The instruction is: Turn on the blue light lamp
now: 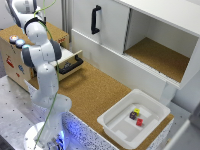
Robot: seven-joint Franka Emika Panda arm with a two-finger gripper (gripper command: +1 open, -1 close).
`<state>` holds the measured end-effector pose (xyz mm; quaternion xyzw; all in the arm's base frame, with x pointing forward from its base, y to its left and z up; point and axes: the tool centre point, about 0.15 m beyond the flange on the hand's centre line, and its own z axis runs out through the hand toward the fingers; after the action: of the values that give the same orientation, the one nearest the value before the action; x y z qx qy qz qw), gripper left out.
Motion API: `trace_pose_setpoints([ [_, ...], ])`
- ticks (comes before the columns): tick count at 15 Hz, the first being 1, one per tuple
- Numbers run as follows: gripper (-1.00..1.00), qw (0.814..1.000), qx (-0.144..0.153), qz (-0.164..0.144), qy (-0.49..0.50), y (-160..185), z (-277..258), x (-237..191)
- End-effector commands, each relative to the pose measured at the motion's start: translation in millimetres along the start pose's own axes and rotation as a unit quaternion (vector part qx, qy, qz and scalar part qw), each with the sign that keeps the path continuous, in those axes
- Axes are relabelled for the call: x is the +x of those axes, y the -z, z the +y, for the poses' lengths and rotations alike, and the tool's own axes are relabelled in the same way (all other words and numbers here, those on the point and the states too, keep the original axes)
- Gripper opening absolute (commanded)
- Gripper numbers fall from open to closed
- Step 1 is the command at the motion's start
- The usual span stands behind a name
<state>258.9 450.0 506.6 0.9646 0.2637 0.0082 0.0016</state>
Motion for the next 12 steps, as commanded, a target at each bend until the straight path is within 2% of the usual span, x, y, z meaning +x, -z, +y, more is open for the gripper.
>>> trace_pose_setpoints([
  [1, 1.00, 0.992, 0.022, 0.031, -0.119, -18, 63, -48],
  [5, 1.00, 0.981, 0.017, 0.034, -0.191, -29, 105, -74],
  [7, 1.00, 0.971, 0.017, 0.008, -0.237, -56, 134, -97],
  [8, 1.00, 0.966, 0.034, 0.007, -0.255, -66, 147, -108],
  [12, 1.00, 0.957, 0.049, 0.001, -0.284, -85, 198, -136],
])
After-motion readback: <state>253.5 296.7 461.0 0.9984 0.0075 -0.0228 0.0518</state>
